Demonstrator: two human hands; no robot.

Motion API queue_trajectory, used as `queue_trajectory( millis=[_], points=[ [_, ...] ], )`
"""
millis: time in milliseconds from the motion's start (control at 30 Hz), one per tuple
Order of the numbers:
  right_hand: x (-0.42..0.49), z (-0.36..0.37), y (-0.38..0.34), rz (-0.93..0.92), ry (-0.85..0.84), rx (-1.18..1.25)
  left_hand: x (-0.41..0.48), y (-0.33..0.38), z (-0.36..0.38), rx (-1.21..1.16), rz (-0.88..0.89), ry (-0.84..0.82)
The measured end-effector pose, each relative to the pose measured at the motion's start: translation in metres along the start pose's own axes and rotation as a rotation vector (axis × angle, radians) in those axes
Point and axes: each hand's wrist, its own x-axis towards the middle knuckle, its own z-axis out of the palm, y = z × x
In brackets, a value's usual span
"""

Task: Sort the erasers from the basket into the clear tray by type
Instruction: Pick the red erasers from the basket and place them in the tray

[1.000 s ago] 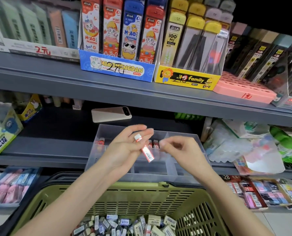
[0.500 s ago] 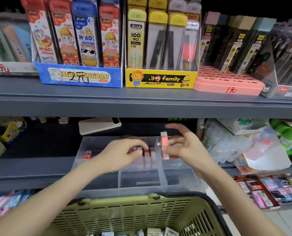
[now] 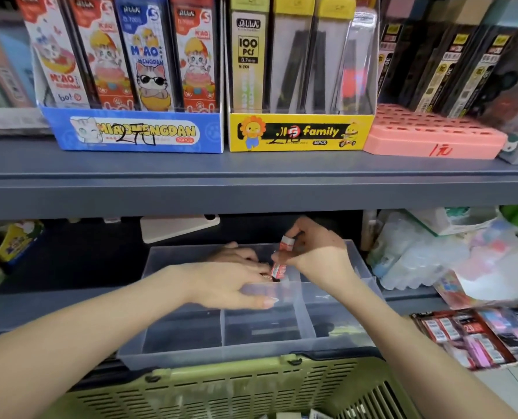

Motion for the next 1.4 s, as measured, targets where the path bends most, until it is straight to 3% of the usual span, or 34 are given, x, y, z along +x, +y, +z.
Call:
queue_trajectory(
  millis=[100, 333, 533, 700, 867, 1067, 1400],
  points=[
    [0.004, 0.008, -0.006, -0.081, -0.02, -0.246, -0.002, -0.002, 0.002, -0.007, 0.008, 0.02],
    [0.014, 0.015, -0.014, -0.068, -0.048, -0.39, -0.012, -0.009, 0.01, 0.063, 0.025, 0.151],
    [0.018, 0.017, -0.013, -0.215, -0.019, -0.561, -0.013, -0.01, 0.014, 0.056, 0.012, 0.193],
    [0.015, 0.02, -0.013, -0.224, 0.011, -0.557, -0.011, -0.01, 0.014, 0.058, 0.022, 0.199],
    [0.008, 0.019, -0.015, -0.087, -0.003, -0.382, -0.011, -0.01, 0.013, 0.074, 0.018, 0.206],
    [0.016, 0.013, -0.024, -0.246, -0.115, -0.699, -0.012, -0.009, 0.011, 0.076, 0.017, 0.197],
    [0.014, 0.014, -0.015, -0.369, -0.291, -0.783, -0.012, -0.012, 0.013, 0.07, 0.025, 0.206]
  ],
)
